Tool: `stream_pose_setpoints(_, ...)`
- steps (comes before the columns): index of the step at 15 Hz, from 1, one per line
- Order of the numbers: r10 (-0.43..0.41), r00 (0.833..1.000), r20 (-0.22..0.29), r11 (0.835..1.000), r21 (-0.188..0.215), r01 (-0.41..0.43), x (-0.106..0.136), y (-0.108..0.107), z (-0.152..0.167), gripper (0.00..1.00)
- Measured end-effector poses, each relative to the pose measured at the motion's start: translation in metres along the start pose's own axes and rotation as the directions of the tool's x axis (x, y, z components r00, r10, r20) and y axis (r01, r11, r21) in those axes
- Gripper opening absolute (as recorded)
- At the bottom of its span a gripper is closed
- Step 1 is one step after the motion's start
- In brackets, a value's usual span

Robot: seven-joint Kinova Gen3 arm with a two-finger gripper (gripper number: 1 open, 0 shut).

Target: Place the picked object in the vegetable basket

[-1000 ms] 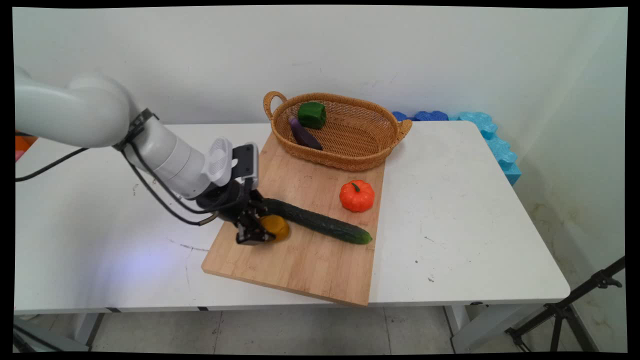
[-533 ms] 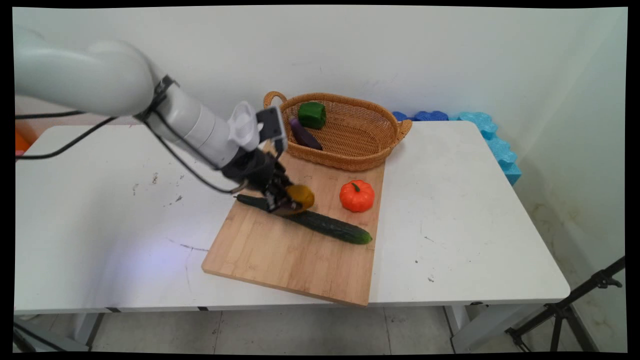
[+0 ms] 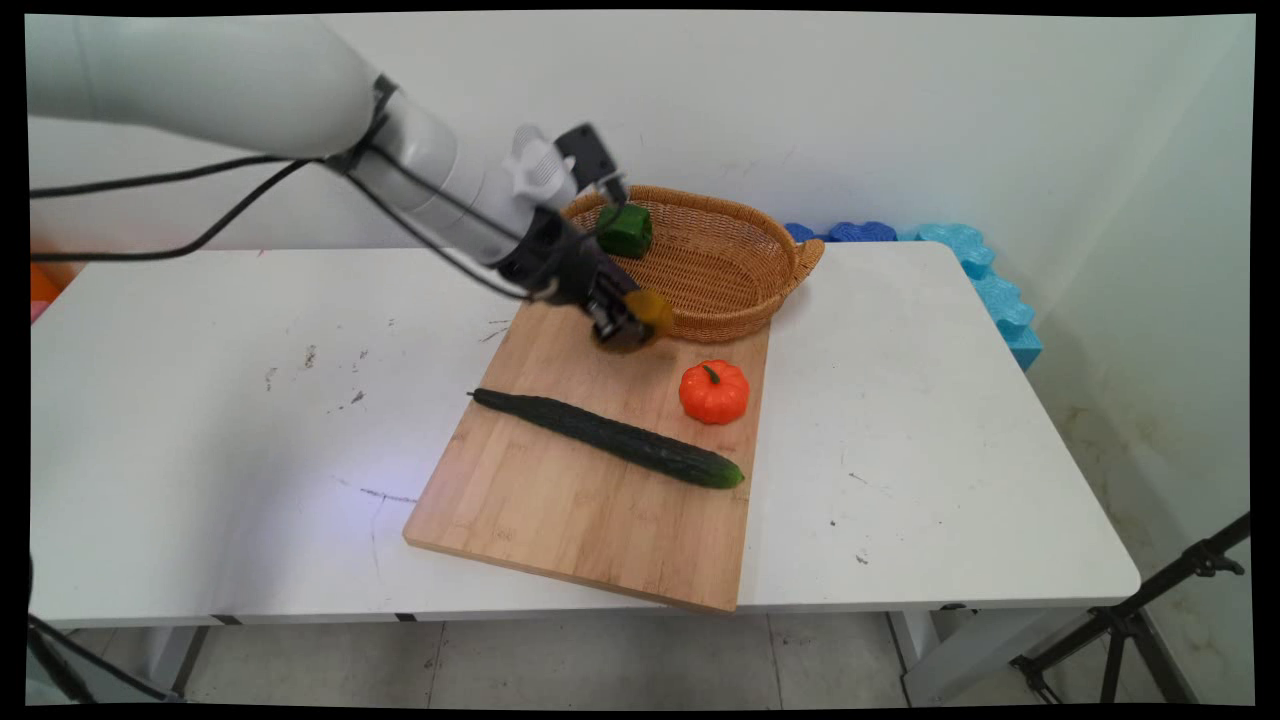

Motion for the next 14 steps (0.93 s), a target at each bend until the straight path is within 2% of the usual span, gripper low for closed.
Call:
stream_pose_setpoints(7, -0.087, 0.995, -0.049, 0.993, 0.071, 0.091, 0.044, -0.043, 0.041, 0.0)
stream_pose_setpoints(14, -0.115, 0.991, -0.067, 0.991, 0.061, 0.119, 0.064, -0.068, 0.098, 0.0)
